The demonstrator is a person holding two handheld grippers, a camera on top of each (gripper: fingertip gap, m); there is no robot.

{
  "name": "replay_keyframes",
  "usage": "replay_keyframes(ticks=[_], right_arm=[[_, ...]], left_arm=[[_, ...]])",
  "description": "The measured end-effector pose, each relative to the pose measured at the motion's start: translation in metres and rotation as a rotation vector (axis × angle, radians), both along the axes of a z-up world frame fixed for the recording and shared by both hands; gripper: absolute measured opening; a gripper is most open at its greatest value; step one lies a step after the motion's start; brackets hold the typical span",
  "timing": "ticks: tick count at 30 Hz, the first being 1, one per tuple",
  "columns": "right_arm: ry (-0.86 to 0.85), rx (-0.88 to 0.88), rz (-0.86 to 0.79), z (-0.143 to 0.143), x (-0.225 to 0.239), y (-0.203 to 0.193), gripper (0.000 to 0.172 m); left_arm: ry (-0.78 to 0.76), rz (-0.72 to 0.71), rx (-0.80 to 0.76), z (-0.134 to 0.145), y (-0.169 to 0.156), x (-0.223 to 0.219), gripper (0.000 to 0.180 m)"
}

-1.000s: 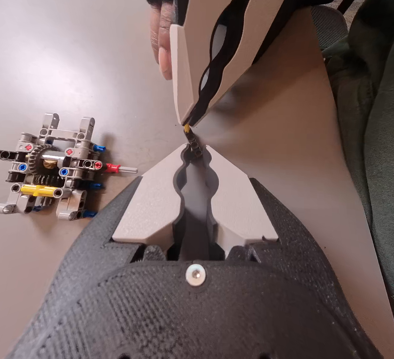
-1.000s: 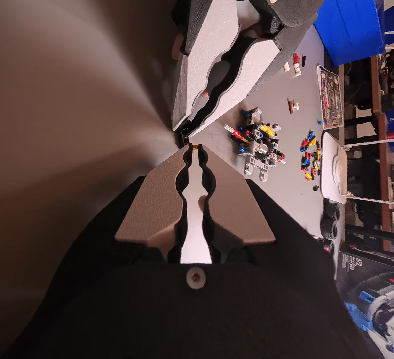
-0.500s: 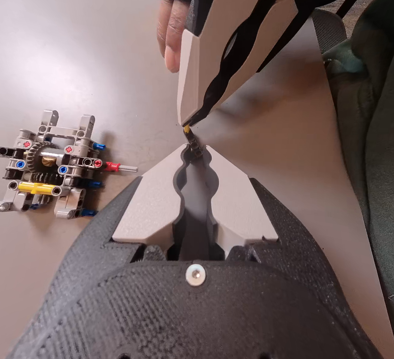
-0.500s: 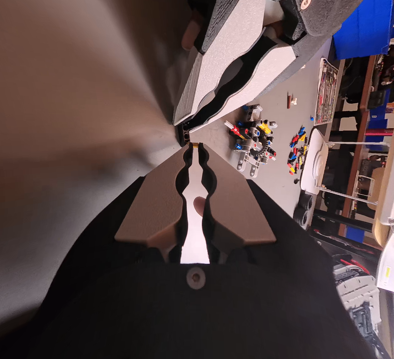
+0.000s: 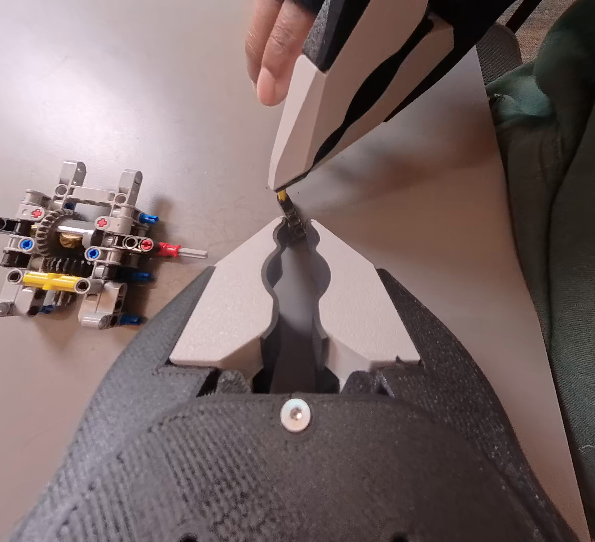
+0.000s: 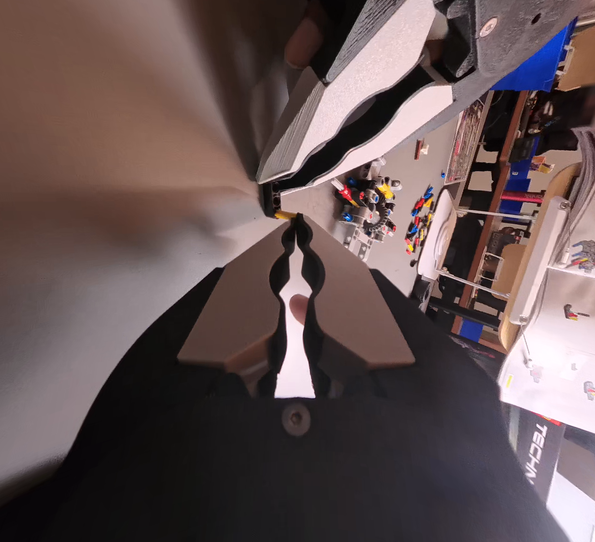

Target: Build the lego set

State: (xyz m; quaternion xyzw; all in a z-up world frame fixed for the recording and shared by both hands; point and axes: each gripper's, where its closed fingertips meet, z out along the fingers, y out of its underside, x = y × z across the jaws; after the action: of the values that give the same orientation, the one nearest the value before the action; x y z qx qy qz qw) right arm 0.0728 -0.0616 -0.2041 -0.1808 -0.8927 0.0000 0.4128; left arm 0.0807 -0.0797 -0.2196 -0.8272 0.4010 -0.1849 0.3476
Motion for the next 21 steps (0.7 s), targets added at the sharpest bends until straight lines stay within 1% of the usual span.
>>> replay_keyframes(ticks=[3,4,5,9,12,14,18,19,21], right_arm=[[0.022,-0.086,-0.013,0.001,-0.002,0.001,0.000],[0.021,-0.106,-0.002,-0.001,-0.001,0.001,0.002],[0.010,-0.164,-0.003,-0.002,0.000,0.000,0.005],[0.025,-0.508,-0.044,0.010,-0.004,0.001,0.014],[-0.025,-0.806,-0.047,0.014,-0.002,-0.004,0.024],[-0.051,-0.931,-0.026,0.017,0.001,-0.007,0.028],[-0.019,-1.110,0.005,0.028,-0.001,-0.007,0.033],[-0.028,-1.130,-0.001,0.028,-0.001,-0.005,0.033],[-0.064,-1.089,-0.026,0.020,0.000,-0.003,0.033]], left_arm=[[0.010,0.001,0.004,0.000,0.000,-0.002,0.010],[0.012,0.003,0.005,0.000,0.001,-0.002,0.010],[0.015,0.002,0.007,0.000,0.001,-0.003,0.010],[0.055,-0.032,0.039,0.000,0.001,-0.004,0.010],[0.079,-0.068,0.062,0.000,0.001,-0.008,0.012],[0.091,-0.084,0.090,0.000,0.002,-0.011,0.017],[0.136,-0.056,0.134,0.001,0.007,-0.027,0.019],[0.140,-0.046,0.141,0.001,0.008,-0.031,0.019],[0.137,-0.038,0.140,0.001,0.006,-0.035,0.019]])
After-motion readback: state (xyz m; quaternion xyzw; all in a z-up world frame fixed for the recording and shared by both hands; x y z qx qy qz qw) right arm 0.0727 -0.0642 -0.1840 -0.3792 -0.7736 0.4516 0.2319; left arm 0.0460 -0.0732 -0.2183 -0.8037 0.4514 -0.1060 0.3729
